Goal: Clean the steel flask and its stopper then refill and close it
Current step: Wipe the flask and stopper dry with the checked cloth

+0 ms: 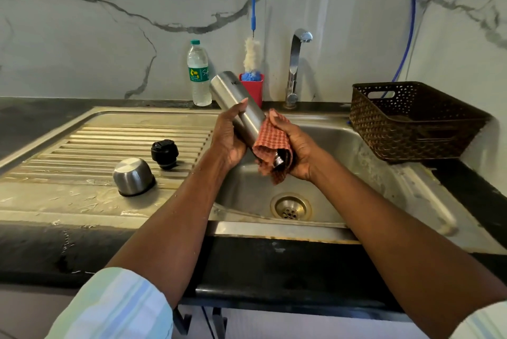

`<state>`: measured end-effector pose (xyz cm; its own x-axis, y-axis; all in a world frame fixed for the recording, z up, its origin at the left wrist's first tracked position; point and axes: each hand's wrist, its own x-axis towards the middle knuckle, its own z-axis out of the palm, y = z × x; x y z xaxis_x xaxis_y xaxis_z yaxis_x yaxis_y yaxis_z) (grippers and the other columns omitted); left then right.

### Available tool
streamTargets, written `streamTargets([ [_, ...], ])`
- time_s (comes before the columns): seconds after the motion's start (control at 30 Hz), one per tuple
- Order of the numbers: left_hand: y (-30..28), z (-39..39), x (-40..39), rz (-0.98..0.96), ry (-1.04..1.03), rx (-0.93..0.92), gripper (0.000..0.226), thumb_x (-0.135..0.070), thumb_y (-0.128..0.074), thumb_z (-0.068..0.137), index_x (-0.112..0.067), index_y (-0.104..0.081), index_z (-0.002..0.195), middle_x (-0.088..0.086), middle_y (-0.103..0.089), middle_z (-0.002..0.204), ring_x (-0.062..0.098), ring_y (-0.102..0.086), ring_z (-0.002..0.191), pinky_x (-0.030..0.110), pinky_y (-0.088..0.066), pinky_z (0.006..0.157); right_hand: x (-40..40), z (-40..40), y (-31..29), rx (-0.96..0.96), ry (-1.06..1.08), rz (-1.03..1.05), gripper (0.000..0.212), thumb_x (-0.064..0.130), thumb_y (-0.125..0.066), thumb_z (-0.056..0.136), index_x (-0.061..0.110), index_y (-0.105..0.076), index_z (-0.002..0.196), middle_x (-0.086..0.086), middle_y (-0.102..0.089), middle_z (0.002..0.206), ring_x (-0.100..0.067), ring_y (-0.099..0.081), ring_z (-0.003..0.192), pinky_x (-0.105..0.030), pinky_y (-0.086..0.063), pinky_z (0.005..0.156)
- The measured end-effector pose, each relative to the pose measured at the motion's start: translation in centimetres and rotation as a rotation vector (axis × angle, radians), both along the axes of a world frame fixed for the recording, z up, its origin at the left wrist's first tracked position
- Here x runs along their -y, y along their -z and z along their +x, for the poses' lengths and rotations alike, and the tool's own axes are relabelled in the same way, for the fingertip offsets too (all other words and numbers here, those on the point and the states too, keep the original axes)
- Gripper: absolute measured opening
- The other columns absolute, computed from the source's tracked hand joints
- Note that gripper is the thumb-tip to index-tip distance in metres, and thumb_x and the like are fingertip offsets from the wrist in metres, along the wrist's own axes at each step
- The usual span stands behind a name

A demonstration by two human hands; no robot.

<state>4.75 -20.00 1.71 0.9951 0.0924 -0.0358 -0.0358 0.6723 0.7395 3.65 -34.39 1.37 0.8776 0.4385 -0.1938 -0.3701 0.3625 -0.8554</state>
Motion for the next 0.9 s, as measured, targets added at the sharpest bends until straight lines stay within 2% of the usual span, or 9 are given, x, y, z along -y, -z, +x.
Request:
streamTargets([
  [0.07, 0.2, 0.0, 0.3, 0.03, 0.028, 0.016, 0.052, -0.016, -0.071, 0.084, -0.001, -0.049, 0.129, 0.012, -0.064, 0.095, 0.026, -0.066, 0.086, 0.037, -0.057, 0.078, -0.3, 0.1, -0.2, 0.014, 0.108, -0.021, 0.044, 0.039, -0.065, 0.09, 0.005, -0.057, 0.118, -0.01, -0.067, 0.083, -0.025, -0.067, 0.068, -0.038, -0.059, 0.069],
  [0.17, 0.9, -0.3, 1.3, 0.253, 0.163, 0.012, 0.045, -0.03, -0.067, 0.089, -0.004, -0.055, 0.125, 0.008, -0.069, 0.092, 0.023, -0.065, 0.085, 0.037, -0.054, 0.081, -0.5, 0.4, -0.3, 0.078, 0.231, -0.048, 0.033, 0.043, -0.06, 0.093, 0.011, -0.061, 0.101, -0.007, -0.071, 0.083, -0.023, -0.068, 0.071, -0.037, -0.057, 0.073],
  [0.27, 1.4, -1.2, 3.0, 0.403, 0.286, -0.026, 0.048, -0.042, -0.058, 0.095, -0.009, -0.058, 0.13, 0.005, -0.072, 0.092, 0.02, -0.069, 0.081, 0.034, -0.056, 0.078, -0.3, 0.7, -1.1, 0.161, 0.37, 0.002, 0.027, 0.04, -0.058, 0.095, 0.013, -0.06, 0.096, 0.003, -0.071, 0.065, -0.014, -0.069, 0.061, -0.03, -0.055, 0.065],
  [0.37, 1.7, -1.4, 4.0, 0.455, 0.348, 0.008, 0.043, -0.046, -0.054, 0.097, -0.012, -0.061, 0.124, 0.005, -0.074, 0.094, 0.018, -0.071, 0.082, 0.032, -0.057, 0.075, 1.0, 1.1, -1.9, 0.221, 0.438, 0.047, 0.03, 0.039, -0.058, 0.096, 0.01, -0.06, 0.102, 0.001, -0.071, 0.069, -0.015, -0.069, 0.063, -0.033, -0.058, 0.073],
  [0.5, 1.4, -1.5, 4.2, 0.445, 0.359, 0.0, 0.038, -0.046, -0.054, 0.097, -0.014, -0.063, 0.113, 0.004, -0.074, 0.088, 0.018, -0.07, 0.077, 0.033, -0.056, 0.075, 1.4, 1.4, -1.8, 0.346, 0.445, -0.05, 0.036, 0.037, -0.058, 0.096, 0.008, -0.059, 0.116, -0.001, -0.067, 0.084, -0.018, -0.068, 0.076, -0.035, -0.056, 0.081],
  [0.6, 1.0, -1.0, 3.1, 0.308, 0.239, 0.029, 0.052, -0.049, -0.061, 0.091, -0.011, -0.059, 0.126, 0.011, -0.072, 0.104, 0.025, -0.071, 0.09, 0.04, -0.056, 0.083, -0.4, 0.3, -0.9, 0.426, 0.311, -0.253, 0.019, 0.035, -0.058, 0.096, 0.019, -0.06, 0.105, 0.0, -0.071, 0.092, -0.02, -0.07, 0.086, -0.038, -0.056, 0.087],
  [0.7, 1.1, -0.6, 1.5, 0.27, 0.164, 0.041, 0.065, -0.05, -0.063, 0.091, -0.007, -0.051, 0.138, 0.016, -0.068, 0.114, 0.03, -0.069, 0.099, 0.044, -0.056, 0.085, -2.5, -0.2, 0.3, 0.482, 0.237, -0.411, 0.021, 0.04, -0.056, 0.096, 0.024, -0.056, 0.109, -0.001, -0.07, 0.103, -0.021, -0.069, 0.095, -0.042, -0.054, 0.091],
  [0.77, 1.3, -0.9, 1.1, 0.343, 0.182, 0.017, 0.058, -0.05, -0.059, 0.093, -0.007, -0.056, 0.132, 0.013, -0.071, 0.106, 0.027, -0.07, 0.091, 0.04, -0.056, 0.079, -2.5, 0.0, -0.1, 0.431, 0.262, -0.305, 0.019, 0.04, -0.054, 0.097, 0.022, -0.057, 0.103, 0.001, -0.07, 0.094, -0.021, -0.069, 0.088, -0.04, -0.056, 0.089],
  [0.9, 1.1, -1.9, 2.5, 0.566, 0.379, -0.005, 0.037, -0.047, -0.056, 0.093, -0.011, -0.066, 0.097, 0.005, -0.072, 0.084, 0.019, -0.066, 0.071, 0.03, -0.053, 0.074, 0.8, 1.6, -1.9, 0.322, 0.393, -0.005, 0.03, 0.036, -0.062, 0.092, 0.01, -0.057, 0.105, -0.003, -0.067, 0.086, -0.021, -0.068, 0.077, -0.04, -0.055, 0.088],
])
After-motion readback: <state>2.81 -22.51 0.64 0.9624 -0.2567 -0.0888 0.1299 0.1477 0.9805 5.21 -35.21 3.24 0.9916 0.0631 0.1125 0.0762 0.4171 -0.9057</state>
